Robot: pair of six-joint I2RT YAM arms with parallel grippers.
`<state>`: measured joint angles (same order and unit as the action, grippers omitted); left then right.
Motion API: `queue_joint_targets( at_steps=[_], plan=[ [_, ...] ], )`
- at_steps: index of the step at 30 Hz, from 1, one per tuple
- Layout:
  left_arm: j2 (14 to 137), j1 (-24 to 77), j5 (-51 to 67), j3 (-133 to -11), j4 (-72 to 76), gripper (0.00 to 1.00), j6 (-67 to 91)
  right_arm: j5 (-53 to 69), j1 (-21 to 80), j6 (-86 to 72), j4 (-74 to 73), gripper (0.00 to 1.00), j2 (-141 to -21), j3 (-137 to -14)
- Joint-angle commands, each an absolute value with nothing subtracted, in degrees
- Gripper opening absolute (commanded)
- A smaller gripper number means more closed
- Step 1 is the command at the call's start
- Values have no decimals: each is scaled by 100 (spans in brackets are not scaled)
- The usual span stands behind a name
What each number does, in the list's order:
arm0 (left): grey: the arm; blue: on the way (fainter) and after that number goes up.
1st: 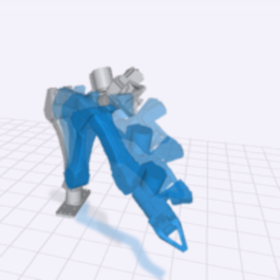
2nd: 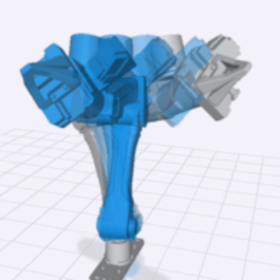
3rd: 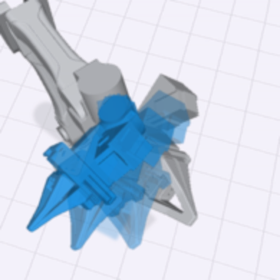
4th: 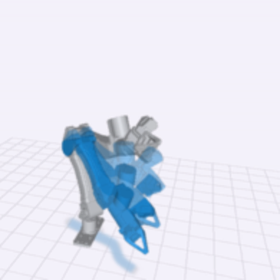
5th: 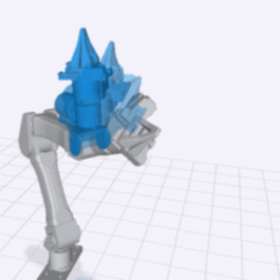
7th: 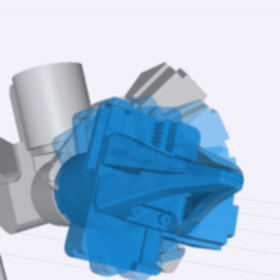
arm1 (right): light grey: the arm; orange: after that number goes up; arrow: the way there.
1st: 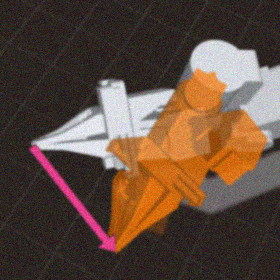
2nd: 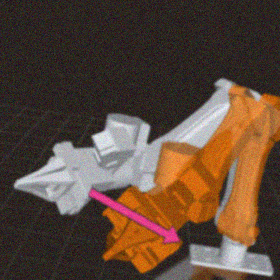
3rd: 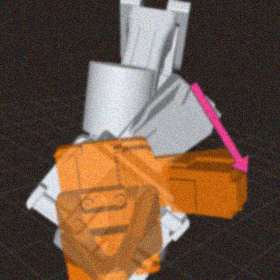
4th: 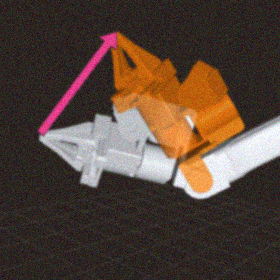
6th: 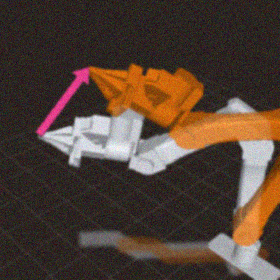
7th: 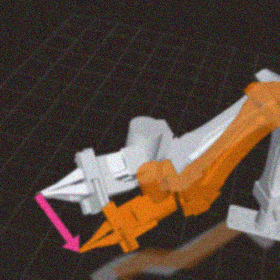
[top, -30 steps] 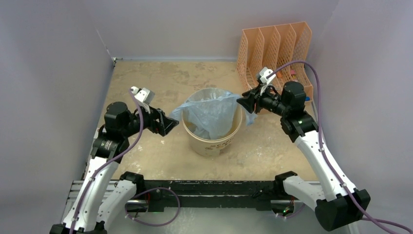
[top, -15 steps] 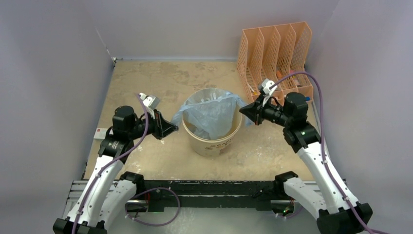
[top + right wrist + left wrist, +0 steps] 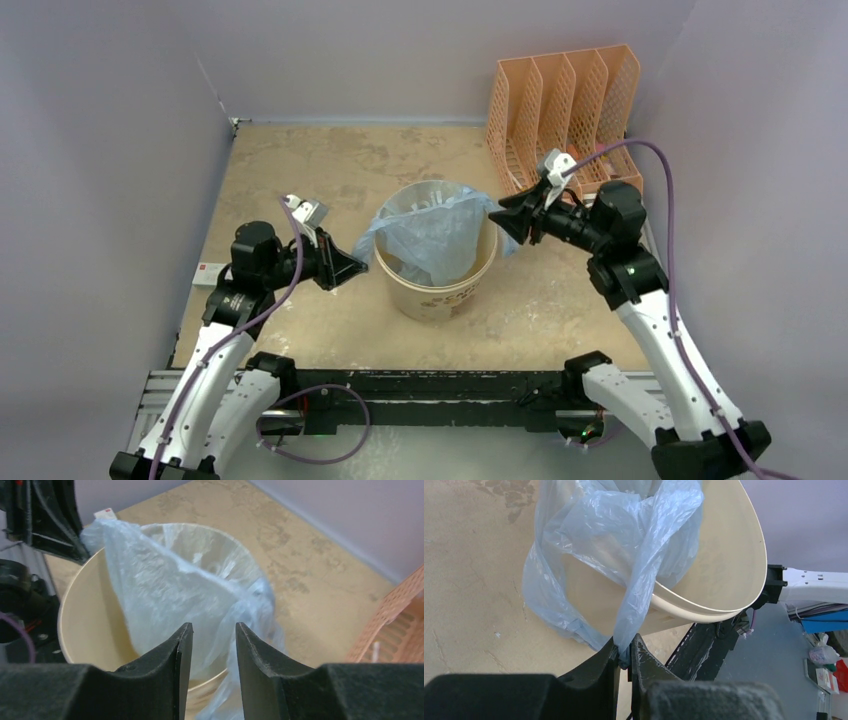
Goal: Put the trash bags into the trash bin
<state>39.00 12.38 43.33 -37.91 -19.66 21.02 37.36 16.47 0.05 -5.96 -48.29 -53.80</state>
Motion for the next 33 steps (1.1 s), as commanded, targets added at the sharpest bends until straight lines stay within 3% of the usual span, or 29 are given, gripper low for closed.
queue_joint_targets(
  at_steps=[1, 5, 8, 22, 33],
  plan=[
    [3937, 1204, 4482, -3927, -1797, 10, 2067, 3182, 2007, 1296, -443, 42, -5394, -6223],
    [3930, 1204, 4482, -3930, -1834, 10, 2040, 1953, 3050, 2554, -803, 48, -5933, -6752],
    [3945, 1204, 4491, -3920, -1852, 10, 2039, 1878, 3492, 3469, -1037, 45, -6229, -6908],
    [4006, 1204, 4580, -3997, -1881, 10, 1978, 1552, 3630, 4363, -1270, 43, -6663, -7102],
    [4012, 1204, 4633, -4047, -1898, 10, 1960, 2017, 3641, 4513, -1676, 30, -6803, -7174]
  ],
)
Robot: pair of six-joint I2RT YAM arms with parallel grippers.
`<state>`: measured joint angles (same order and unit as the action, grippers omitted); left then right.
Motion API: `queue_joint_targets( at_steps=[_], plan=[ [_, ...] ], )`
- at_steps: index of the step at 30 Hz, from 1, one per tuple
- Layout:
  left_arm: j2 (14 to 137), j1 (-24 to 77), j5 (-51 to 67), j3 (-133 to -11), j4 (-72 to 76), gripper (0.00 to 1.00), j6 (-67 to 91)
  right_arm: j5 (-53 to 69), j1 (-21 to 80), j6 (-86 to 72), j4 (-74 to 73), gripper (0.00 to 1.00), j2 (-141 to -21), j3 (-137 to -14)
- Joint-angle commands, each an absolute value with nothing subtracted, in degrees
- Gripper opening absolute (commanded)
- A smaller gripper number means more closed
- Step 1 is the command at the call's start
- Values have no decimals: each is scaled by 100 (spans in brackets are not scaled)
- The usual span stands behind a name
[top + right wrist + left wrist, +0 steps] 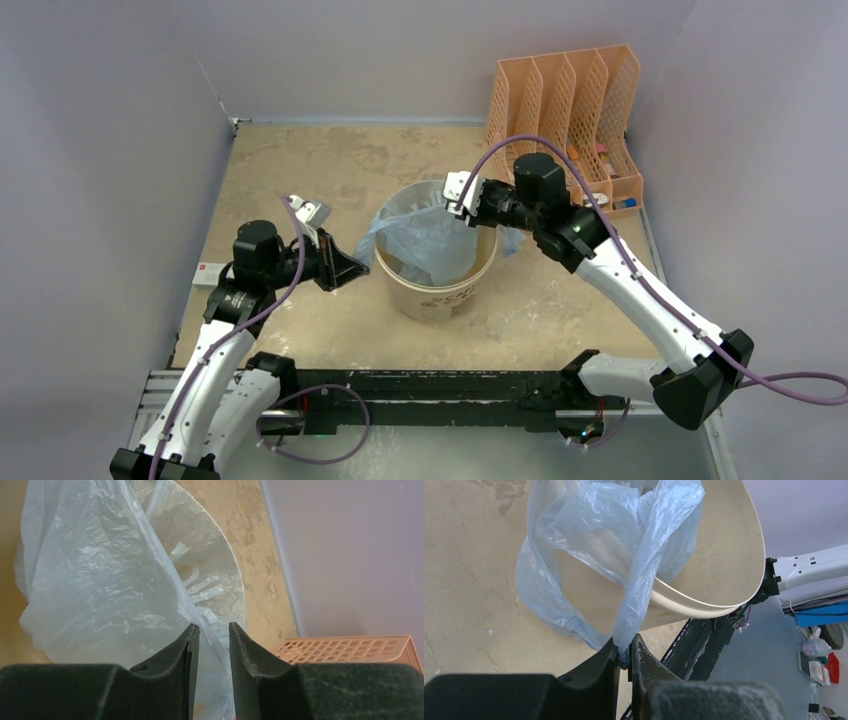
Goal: Put the trash bags into the trash bin
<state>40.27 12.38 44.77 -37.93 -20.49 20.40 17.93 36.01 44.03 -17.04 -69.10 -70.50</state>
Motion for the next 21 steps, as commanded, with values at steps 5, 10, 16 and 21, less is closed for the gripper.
queue_joint_targets(
  at_steps=[5, 10, 16, 21],
  plan=[
    [4021, 1204, 4682, -4068, -1910, 10, 1951, 2179, 3640, 4478, -1901, 4, -6864, -7245],
    [4012, 1204, 4740, -4096, -1961, 10, 1899, 2434, 3639, 4273, -2230, 0, -6757, -7229],
    [3942, 1204, 4825, -3982, -1813, 10, 2030, 3577, 3640, 4084, -2887, 0, -6291, -6797],
    [3946, 1204, 4896, -3867, -1606, 9, 2224, 4006, 3639, 4093, -3368, 0, -6120, -6491]
  ],
)
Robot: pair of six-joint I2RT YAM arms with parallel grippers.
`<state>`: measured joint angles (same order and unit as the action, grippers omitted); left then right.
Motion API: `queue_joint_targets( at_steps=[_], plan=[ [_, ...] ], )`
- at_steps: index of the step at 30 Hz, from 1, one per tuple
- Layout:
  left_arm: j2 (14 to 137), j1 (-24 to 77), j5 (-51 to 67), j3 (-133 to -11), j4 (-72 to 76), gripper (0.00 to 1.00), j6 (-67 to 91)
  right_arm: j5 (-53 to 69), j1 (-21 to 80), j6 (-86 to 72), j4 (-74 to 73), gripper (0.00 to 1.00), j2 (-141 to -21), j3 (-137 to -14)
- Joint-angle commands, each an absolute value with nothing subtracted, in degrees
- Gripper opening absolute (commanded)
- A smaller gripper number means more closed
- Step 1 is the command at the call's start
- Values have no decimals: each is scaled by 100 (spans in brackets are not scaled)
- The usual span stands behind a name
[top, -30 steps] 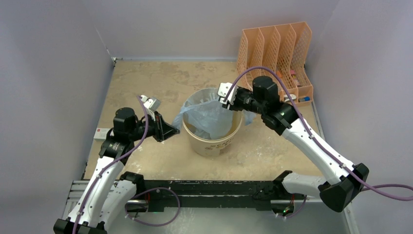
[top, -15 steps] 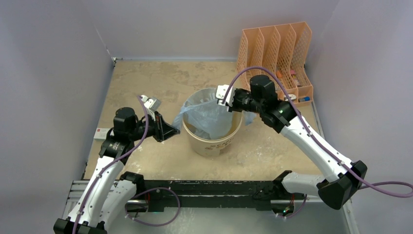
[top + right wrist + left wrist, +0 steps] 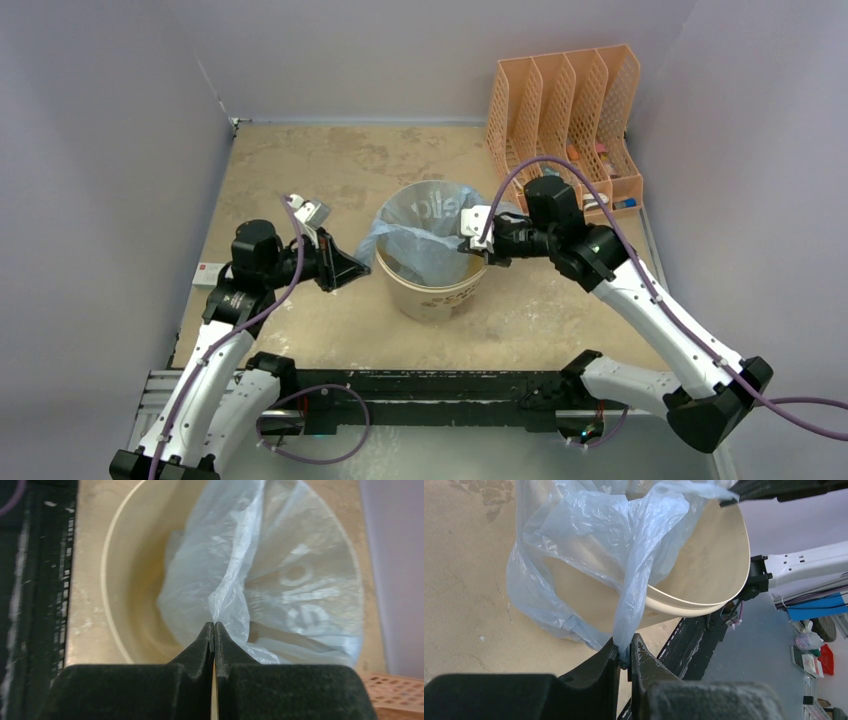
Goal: Put the trash bags into the trash bin
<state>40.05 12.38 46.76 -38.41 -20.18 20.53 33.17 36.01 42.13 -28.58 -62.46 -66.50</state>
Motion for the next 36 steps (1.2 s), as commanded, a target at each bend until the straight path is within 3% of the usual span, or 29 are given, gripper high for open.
queue_joint_targets(
  at_steps=[1, 23, 36],
  plan=[
    [3923, 1204, 4902, -3841, -1567, 8, 2288, 4046, 3639, 4088, -3408, 0, -6102, -6468],
    [3368, 1204, 4749, -2842, -642, 7, 3317, 5074, 3639, 3900, -3243, 0, -5202, -5716],
    [3396, 1204, 4821, -2931, -544, 11, 3348, 4967, 3639, 3513, -2105, 0, -4839, -5788]
  ],
)
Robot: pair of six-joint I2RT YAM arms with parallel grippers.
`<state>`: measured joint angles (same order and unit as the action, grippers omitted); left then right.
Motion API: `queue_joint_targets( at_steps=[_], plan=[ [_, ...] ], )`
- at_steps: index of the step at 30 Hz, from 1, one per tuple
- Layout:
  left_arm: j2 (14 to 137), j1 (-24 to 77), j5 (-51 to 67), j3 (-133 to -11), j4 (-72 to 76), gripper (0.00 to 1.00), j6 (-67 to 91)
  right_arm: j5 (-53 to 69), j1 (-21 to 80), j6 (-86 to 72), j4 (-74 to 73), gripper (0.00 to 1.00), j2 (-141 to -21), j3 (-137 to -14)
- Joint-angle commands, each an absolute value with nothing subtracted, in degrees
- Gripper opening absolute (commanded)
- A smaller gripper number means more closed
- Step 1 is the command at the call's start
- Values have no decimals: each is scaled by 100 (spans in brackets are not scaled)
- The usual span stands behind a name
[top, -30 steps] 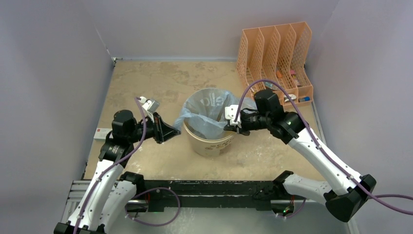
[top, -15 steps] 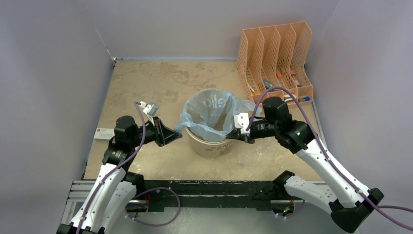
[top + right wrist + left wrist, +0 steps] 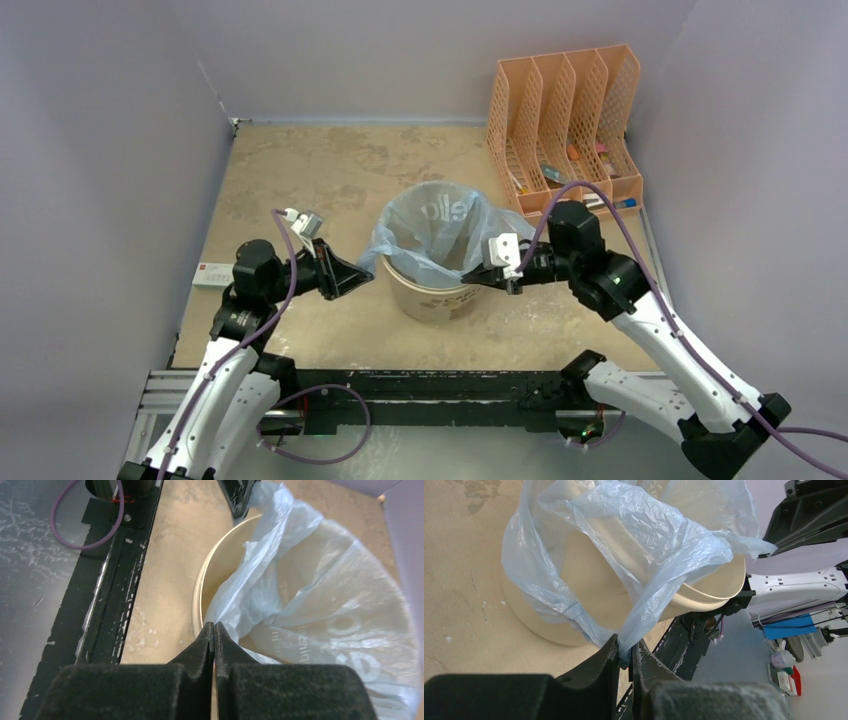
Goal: Put the trash bags into the trash bin
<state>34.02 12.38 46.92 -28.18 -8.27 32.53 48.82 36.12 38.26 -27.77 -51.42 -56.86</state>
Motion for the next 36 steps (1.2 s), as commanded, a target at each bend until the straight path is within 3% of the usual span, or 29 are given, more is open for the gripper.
queue_joint_targets(
  at_steps=[1, 11, 21, 36],
  plan=[
    [3399, 1204, 4825, -2935, -537, 11, 3342, 5063, 3639, 3521, -2146, 0, -4815, -5826],
    [3352, 1204, 4721, -2562, -261, 13, 3627, 5519, 3639, 3939, -3451, 0, -4951, -5678],
    [3415, 1204, 4874, -1906, 698, 13, 4253, 5392, 3639, 4051, -3525, 0, -5199, -5518],
    [3843, 1204, 4410, -2026, 101, 26, 3788, 4908, 3639, 3690, -3362, 0, -5282, -5355]
  ],
)
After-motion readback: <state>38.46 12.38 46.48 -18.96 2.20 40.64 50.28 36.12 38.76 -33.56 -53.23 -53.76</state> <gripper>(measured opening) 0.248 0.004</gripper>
